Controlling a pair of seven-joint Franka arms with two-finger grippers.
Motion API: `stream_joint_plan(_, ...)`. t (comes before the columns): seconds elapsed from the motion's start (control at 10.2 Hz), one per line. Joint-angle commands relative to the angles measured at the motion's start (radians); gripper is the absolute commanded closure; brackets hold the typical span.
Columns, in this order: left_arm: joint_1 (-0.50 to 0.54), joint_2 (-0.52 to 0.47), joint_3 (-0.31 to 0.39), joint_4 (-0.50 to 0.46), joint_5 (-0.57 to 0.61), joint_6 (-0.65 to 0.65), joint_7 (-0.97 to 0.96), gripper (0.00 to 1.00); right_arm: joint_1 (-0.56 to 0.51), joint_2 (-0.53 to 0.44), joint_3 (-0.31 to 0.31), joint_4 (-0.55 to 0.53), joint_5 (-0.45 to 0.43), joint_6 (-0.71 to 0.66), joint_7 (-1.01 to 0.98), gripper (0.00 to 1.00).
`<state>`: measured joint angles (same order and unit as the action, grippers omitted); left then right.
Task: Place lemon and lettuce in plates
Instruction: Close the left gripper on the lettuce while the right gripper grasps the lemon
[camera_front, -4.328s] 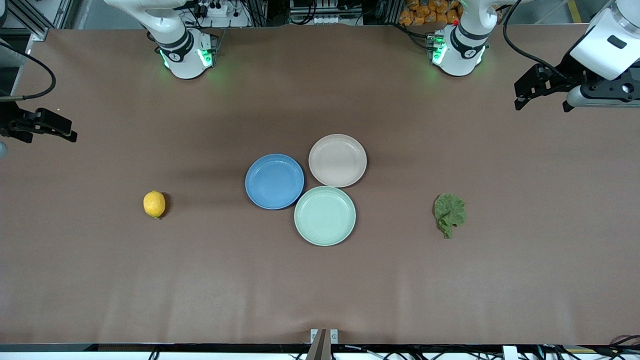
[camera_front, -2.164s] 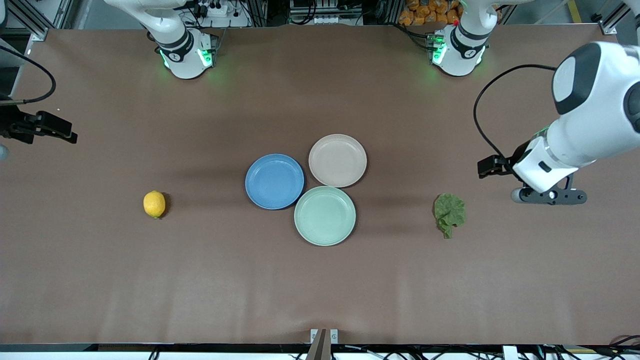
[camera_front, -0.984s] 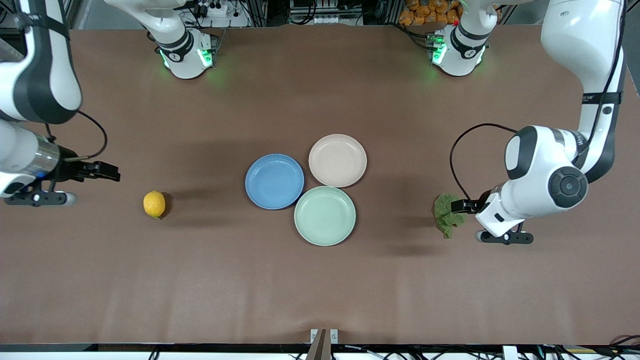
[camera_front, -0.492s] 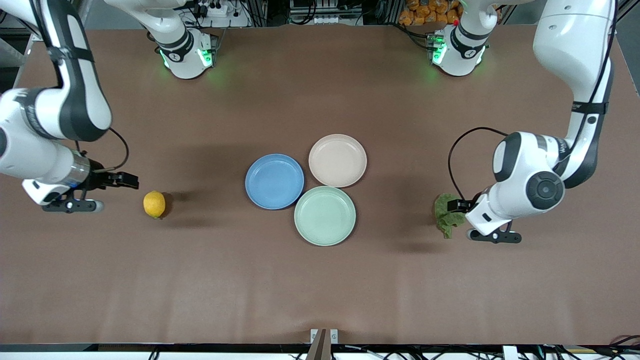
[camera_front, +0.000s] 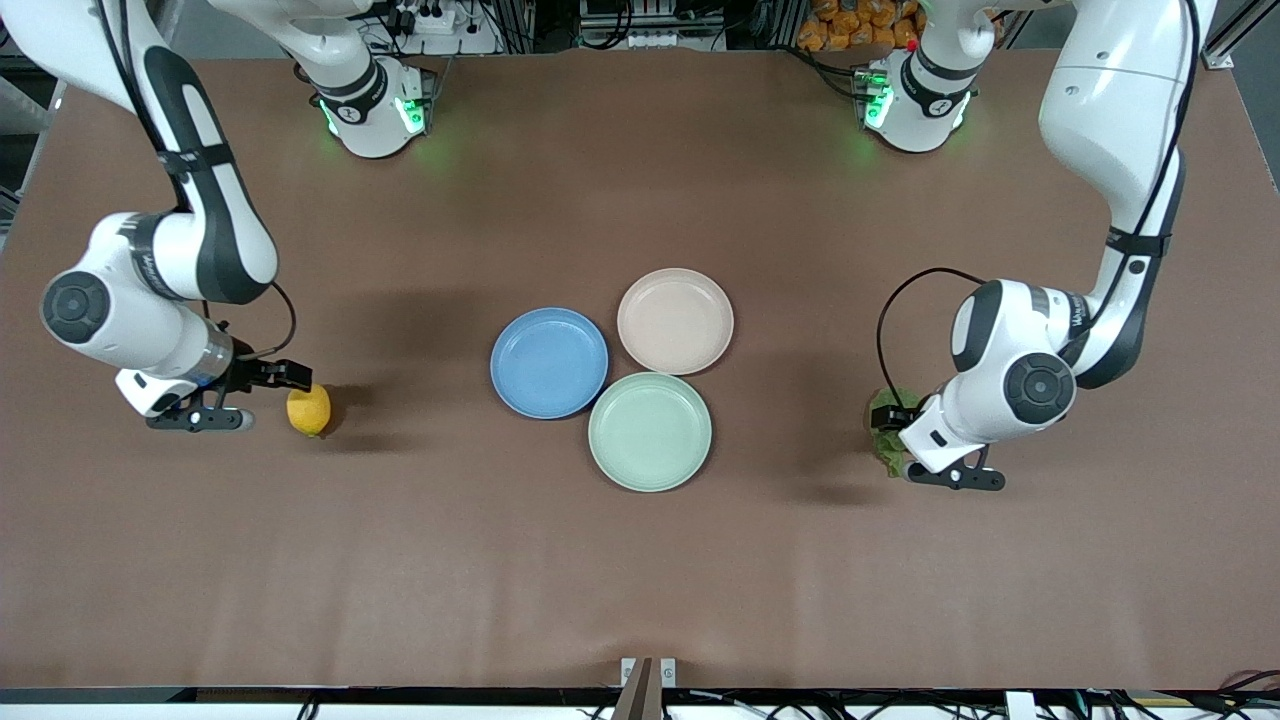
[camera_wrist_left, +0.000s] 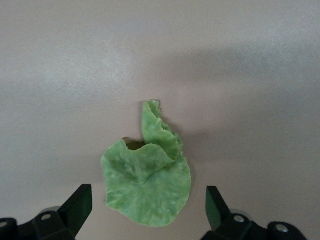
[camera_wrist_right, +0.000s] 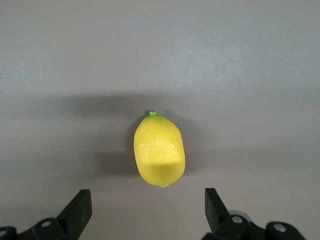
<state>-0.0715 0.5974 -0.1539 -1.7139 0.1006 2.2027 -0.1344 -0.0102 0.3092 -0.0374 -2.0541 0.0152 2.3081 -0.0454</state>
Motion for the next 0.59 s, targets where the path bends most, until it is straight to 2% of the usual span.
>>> stream_joint_plan(0.0,-0.005,0.010,0.005,-0.029,0.063,0.032,-0.010,0.00,-0.007,0.020,0.007,-0.018,-0.001,0.053,0.002,0.00)
stream_joint_plan(0.49,-0.005,0.032,0.004,-0.043,0.073,0.058,-0.022,0.00,-0.008,0.109,0.007,-0.020,-0.003,0.149,0.002,0.00)
